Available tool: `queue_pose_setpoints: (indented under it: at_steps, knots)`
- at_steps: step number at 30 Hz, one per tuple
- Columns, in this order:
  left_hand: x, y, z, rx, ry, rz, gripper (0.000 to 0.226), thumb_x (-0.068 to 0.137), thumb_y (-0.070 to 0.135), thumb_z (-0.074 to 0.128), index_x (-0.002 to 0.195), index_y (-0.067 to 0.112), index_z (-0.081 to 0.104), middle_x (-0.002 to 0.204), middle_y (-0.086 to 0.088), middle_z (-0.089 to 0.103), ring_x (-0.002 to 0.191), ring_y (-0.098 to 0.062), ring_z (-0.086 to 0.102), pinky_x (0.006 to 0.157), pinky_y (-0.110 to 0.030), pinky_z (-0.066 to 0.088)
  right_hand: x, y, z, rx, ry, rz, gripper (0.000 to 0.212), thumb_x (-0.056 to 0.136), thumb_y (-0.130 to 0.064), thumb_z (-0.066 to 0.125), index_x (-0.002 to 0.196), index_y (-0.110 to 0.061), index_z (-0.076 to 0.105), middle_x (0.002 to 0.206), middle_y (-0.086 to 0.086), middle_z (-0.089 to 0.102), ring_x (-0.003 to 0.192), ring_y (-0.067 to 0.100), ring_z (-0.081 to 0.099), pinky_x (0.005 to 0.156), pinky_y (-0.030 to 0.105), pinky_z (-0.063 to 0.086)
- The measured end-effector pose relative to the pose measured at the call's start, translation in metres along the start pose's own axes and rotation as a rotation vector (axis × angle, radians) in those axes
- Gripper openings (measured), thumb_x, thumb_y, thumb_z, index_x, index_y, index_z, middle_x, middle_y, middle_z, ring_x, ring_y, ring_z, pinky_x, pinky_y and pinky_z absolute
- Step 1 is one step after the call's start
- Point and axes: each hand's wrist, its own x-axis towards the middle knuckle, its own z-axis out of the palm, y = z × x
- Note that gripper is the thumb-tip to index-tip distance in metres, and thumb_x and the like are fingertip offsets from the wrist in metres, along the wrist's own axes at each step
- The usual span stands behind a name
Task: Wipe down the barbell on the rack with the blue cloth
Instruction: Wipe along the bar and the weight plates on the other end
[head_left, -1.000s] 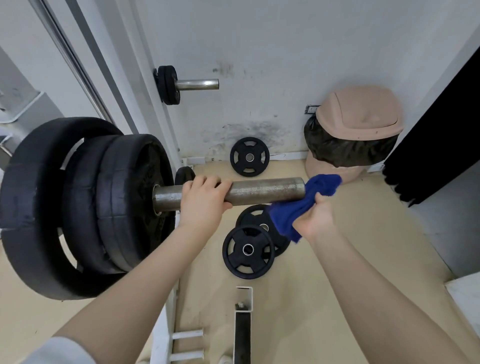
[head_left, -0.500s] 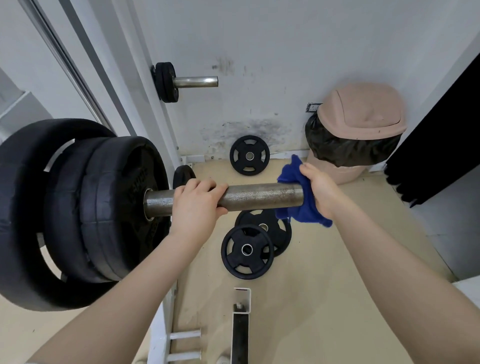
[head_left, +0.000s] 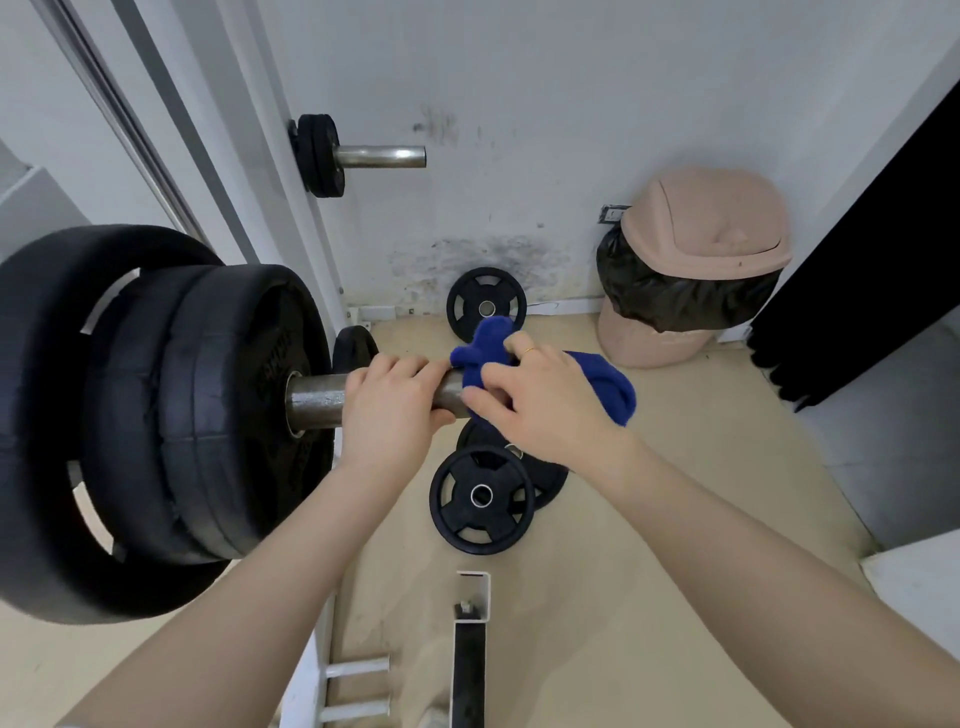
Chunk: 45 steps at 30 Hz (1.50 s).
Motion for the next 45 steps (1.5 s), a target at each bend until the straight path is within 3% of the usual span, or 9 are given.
queue_pose_setpoints:
  at_steps: [7, 12, 18, 26, 30, 32, 35, 39, 45]
  knots:
    - [-0.005, 0.003, -0.005, -0.007, -0.025, 0.008, 0.042, 0.09, 0.041, 0.05, 0.128, 0.024, 0.047, 0.125, 0.004, 0.056, 0.116, -0.022, 0.044, 0.097, -0.036, 0.032, -0.007, 0.029, 0.016, -0.042, 0.164, 0.524, 0.037, 0.098, -0.037, 0.036, 0.121, -0.011, 0.047, 0.118, 0.011, 0.054, 0.11, 0.03, 0.046, 0.087, 0.043, 0.039]
    - [-0.005, 0.0, -0.023, -0.017, -0.109, 0.035, 0.031, 0.093, 0.031, 0.048, 0.121, 0.018, 0.052, 0.116, 0.0, 0.06, 0.109, -0.024, 0.051, 0.086, -0.037, 0.041, 0.006, -0.015, 0.038, -0.157, 0.13, 0.242, 0.041, 0.099, -0.037, 0.027, 0.128, -0.016, 0.048, 0.131, 0.002, 0.051, 0.122, 0.022, 0.045, 0.115, 0.043, 0.007]
    - [-0.027, -0.039, -0.081, 0.025, 0.095, 0.138, 0.025, 0.085, 0.006, 0.055, 0.109, 0.008, 0.062, 0.105, -0.009, 0.067, 0.1, -0.033, 0.058, 0.081, -0.044, 0.05, 0.032, -0.019, 0.034, -0.216, 0.09, 0.422, 0.04, 0.097, -0.04, 0.024, 0.095, -0.018, 0.057, 0.092, 0.005, 0.067, 0.087, 0.028, 0.058, 0.089, 0.04, 0.031]
    - [-0.058, -0.085, -0.095, 0.171, 0.324, -0.072, 0.051, 0.078, 0.028, 0.065, 0.124, 0.008, 0.055, 0.136, -0.025, 0.047, 0.128, -0.043, 0.039, 0.099, -0.053, 0.037, 0.063, -0.116, 0.057, -0.084, 0.073, -0.071, 0.036, 0.099, -0.041, 0.027, 0.108, -0.018, 0.053, 0.093, 0.003, 0.065, 0.084, 0.027, 0.062, 0.068, 0.034, 0.035]
    - [-0.064, -0.094, -0.092, 0.163, 0.259, -0.149, 0.07, 0.08, 0.05, 0.041, 0.134, 0.006, 0.043, 0.131, -0.026, 0.052, 0.117, -0.04, 0.049, 0.089, -0.046, 0.046, 0.093, -0.099, 0.044, 0.015, -0.168, 0.335, 0.049, 0.095, -0.046, 0.025, 0.069, -0.013, 0.049, 0.082, 0.008, 0.061, 0.081, 0.028, 0.057, 0.078, 0.037, 0.041]
    - [-0.064, -0.096, -0.089, 0.164, 0.253, -0.137, 0.071, 0.078, 0.049, 0.039, 0.133, 0.005, 0.044, 0.13, -0.026, 0.052, 0.116, -0.04, 0.05, 0.089, -0.046, 0.046, 0.094, -0.116, 0.054, -0.041, -0.067, 0.386, 0.048, 0.094, -0.043, 0.026, 0.063, -0.014, 0.048, 0.077, 0.006, 0.062, 0.075, 0.026, 0.055, 0.077, 0.036, 0.037]
    - [-0.062, -0.095, -0.085, 0.157, 0.265, -0.136, 0.065, 0.079, 0.046, 0.042, 0.129, 0.005, 0.05, 0.13, -0.028, 0.051, 0.116, -0.041, 0.05, 0.091, -0.047, 0.045, 0.066, -0.129, 0.075, -0.132, 0.228, 0.123, 0.047, 0.092, -0.045, 0.026, 0.087, -0.016, 0.062, 0.078, 0.003, 0.066, 0.076, 0.024, 0.061, 0.075, 0.036, 0.039]
    - [-0.057, -0.096, -0.088, 0.11, 0.279, -0.152, 0.06, 0.079, 0.042, 0.053, 0.127, 0.007, 0.051, 0.131, -0.024, 0.052, 0.118, -0.041, 0.048, 0.092, -0.049, 0.042, 0.041, -0.093, 0.089, -0.314, 0.263, -0.229, 0.048, 0.088, -0.044, 0.039, 0.121, -0.011, 0.05, 0.117, 0.01, 0.062, 0.106, 0.027, 0.058, 0.093, 0.04, 0.042]
    - [-0.05, -0.086, -0.09, 0.078, 0.284, -0.17, 0.059, 0.077, 0.032, 0.065, 0.128, 0.007, 0.05, 0.134, -0.026, 0.048, 0.128, -0.044, 0.036, 0.098, -0.053, 0.037, 0.009, -0.004, 0.051, -0.374, 0.187, 0.062, 0.052, 0.083, -0.048, 0.032, 0.105, -0.012, 0.061, 0.089, 0.005, 0.068, 0.081, 0.028, 0.062, 0.08, 0.038, 0.042]
